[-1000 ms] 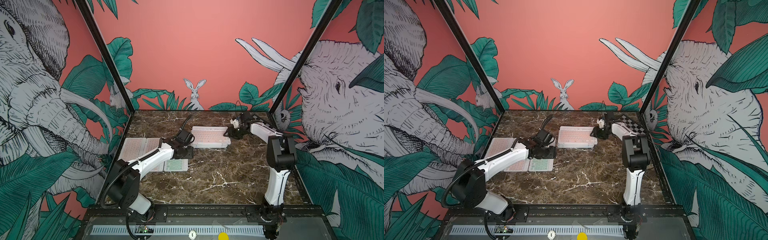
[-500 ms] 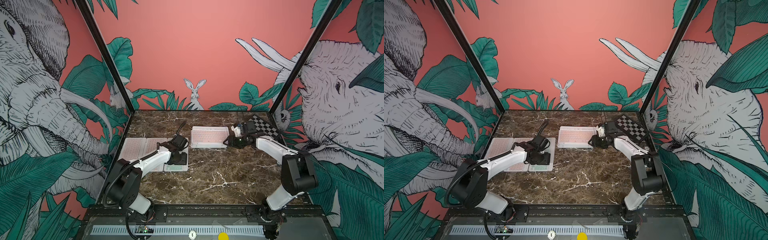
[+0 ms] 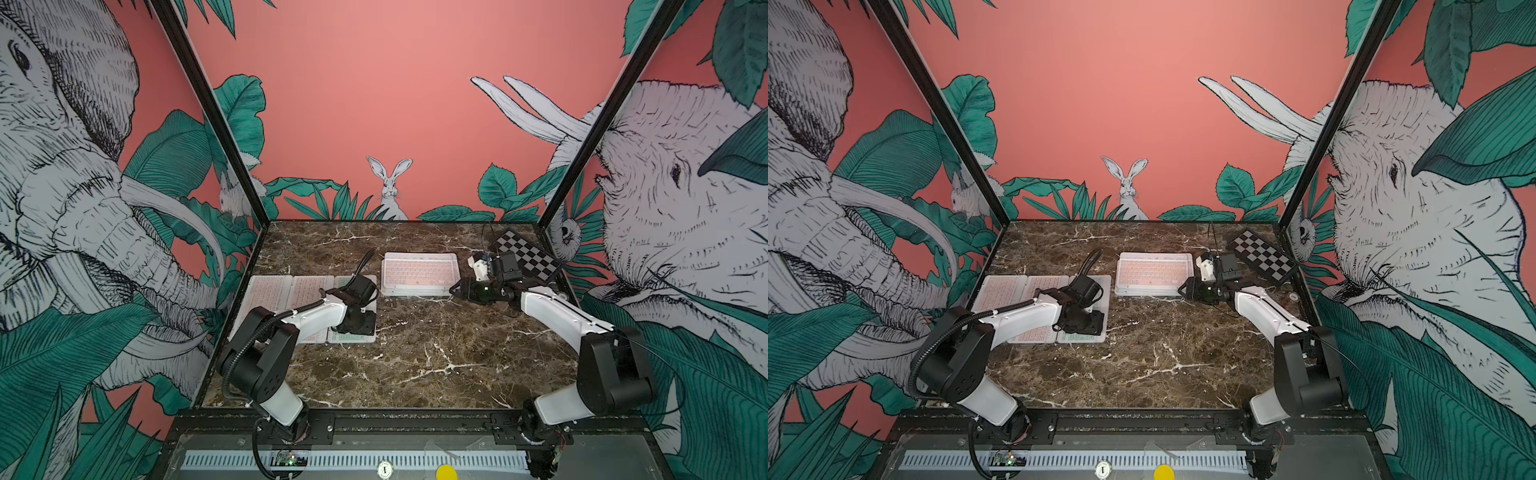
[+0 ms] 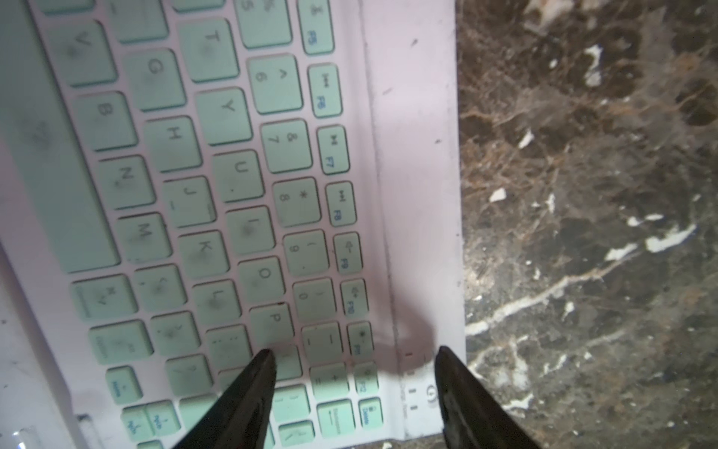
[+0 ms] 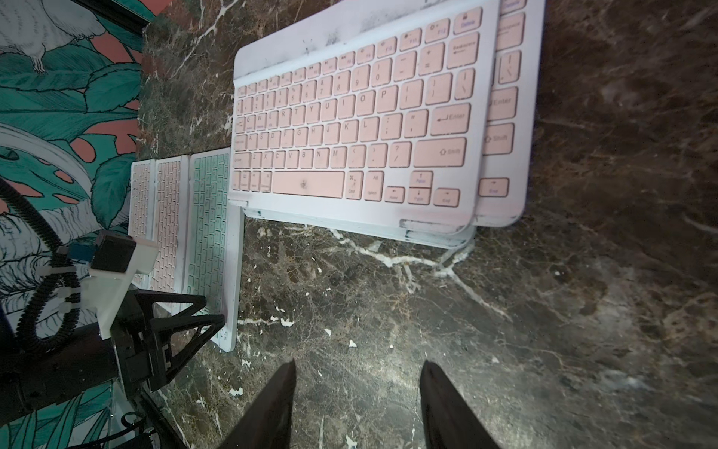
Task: Stack the numeric keypads
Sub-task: Move the numeric keypad to the center of the board.
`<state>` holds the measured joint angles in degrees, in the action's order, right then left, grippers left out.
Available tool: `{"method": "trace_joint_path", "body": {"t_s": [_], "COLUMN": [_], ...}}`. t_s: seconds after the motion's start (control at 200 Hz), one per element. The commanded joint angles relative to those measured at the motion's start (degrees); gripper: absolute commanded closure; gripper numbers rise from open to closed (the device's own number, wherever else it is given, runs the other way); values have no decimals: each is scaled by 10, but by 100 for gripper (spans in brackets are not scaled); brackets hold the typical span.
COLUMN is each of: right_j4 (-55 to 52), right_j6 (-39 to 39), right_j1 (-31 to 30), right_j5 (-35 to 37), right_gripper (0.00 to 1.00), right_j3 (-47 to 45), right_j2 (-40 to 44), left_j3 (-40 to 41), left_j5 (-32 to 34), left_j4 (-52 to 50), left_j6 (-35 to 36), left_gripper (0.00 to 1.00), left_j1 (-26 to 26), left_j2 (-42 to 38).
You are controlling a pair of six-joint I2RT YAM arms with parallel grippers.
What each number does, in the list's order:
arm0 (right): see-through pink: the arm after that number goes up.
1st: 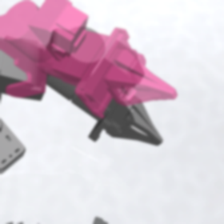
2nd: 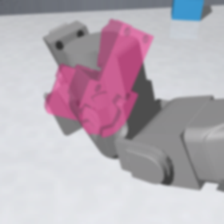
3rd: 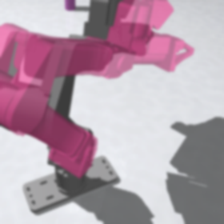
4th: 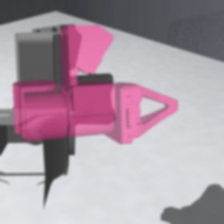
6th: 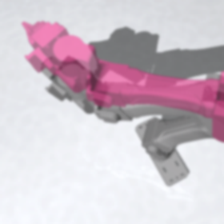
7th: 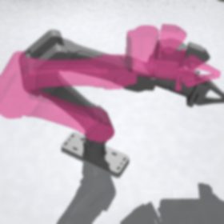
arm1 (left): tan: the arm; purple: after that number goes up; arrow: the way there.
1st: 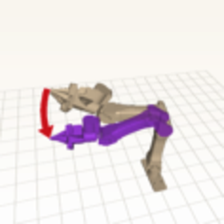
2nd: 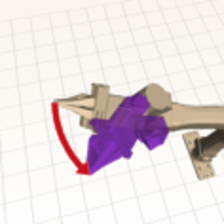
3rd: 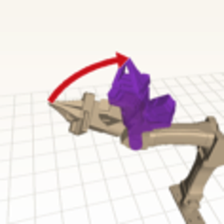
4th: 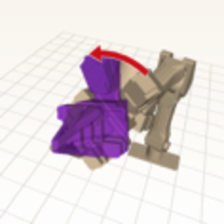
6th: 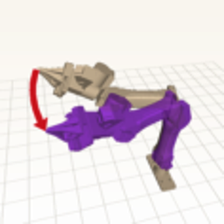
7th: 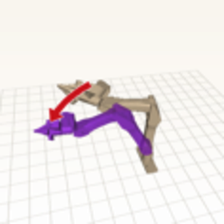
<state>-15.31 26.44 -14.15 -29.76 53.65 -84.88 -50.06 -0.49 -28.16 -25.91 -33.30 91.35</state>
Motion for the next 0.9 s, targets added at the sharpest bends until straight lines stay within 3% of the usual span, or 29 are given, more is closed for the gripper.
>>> {"method": "trace_joint_path", "body": {"t_s": [0.0,0.355,0.59,0.895], "right_j4": [19,6,-2,-33], "right_j6": [4,4,9,15], "right_j1": [-1,-1,-1,1], "right_j5": [8,18,21,35], "right_gripper": [49,49,49,48], "right_j3": [0,10,6,21], "right_j2": [19,51,86,135], "left_j3": [33,22,-5,-100], "left_j5": [-52,-85,-117,-154], "left_j4": [14,5,23,33], "left_j6": [-9,-56,-83,-75], "left_gripper": [33,33,33,33], "left_j1": [-9,-132,-166,-199], "left_j2": [4,33,46,128]}}
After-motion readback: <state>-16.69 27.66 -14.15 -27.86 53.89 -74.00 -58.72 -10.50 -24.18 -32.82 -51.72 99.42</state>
